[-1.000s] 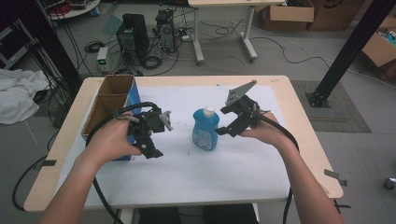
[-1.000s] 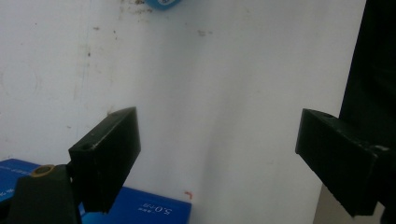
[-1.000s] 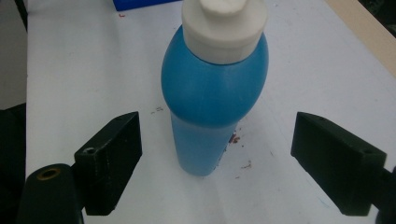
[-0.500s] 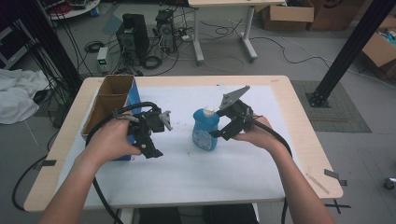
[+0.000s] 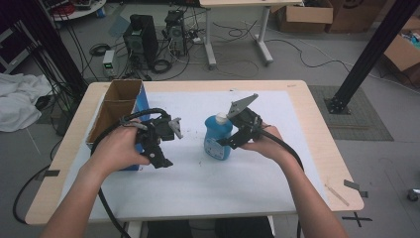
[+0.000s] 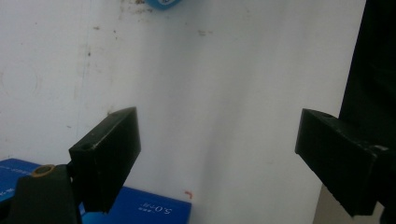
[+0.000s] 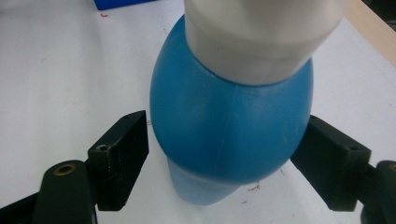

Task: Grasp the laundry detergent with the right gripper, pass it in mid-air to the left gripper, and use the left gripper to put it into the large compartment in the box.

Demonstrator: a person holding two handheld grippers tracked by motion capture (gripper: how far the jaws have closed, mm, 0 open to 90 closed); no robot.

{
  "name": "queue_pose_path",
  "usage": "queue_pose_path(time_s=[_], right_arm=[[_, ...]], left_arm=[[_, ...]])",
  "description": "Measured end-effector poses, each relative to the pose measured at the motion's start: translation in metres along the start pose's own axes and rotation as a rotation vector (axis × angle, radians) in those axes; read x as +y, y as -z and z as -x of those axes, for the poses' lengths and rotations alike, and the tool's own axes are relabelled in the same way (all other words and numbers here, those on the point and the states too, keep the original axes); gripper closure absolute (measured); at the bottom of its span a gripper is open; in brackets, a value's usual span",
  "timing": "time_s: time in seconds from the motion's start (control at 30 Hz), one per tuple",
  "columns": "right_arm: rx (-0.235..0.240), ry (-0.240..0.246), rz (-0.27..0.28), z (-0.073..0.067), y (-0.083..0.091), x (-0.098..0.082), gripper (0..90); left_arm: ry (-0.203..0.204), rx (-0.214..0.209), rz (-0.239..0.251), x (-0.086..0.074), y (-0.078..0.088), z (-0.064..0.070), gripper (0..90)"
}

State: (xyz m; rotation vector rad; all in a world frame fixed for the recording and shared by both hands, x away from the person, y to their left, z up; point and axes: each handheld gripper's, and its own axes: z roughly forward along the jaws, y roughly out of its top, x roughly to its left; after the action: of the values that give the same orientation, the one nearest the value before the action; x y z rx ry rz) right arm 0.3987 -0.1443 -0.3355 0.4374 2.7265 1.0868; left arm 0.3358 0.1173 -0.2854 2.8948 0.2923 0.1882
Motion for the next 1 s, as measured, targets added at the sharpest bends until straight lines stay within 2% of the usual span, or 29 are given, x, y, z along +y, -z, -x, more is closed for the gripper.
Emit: queue_pose_path(time_s=[0.5, 0.6, 0.77, 1.0], right_arm=[[-0.025, -0.005, 0.008, -0.002, -0.012, 0.0, 26.6], [-0.028, -0.001, 0.015, -0.002, -0.014, 0.0, 29.0], [-0.035, 0.008, 0.021, -0.003, -0.017, -0.001, 40.0], [-0.031, 0.002, 0.052, -0.002, -0.017, -0.003, 41.7]], left_arm=[[0.003, -0.002, 0.0, -0.001, 0.0, 0.0, 14.9], [0.002, -0.002, 0.002, -0.001, 0.0, -0.001, 14.9], [0.002, -0.003, -0.001, 0.0, -0.001, -0.001, 14.9], [0.0, -0.002, 0.003, 0.001, 0.0, -0.001, 14.9]])
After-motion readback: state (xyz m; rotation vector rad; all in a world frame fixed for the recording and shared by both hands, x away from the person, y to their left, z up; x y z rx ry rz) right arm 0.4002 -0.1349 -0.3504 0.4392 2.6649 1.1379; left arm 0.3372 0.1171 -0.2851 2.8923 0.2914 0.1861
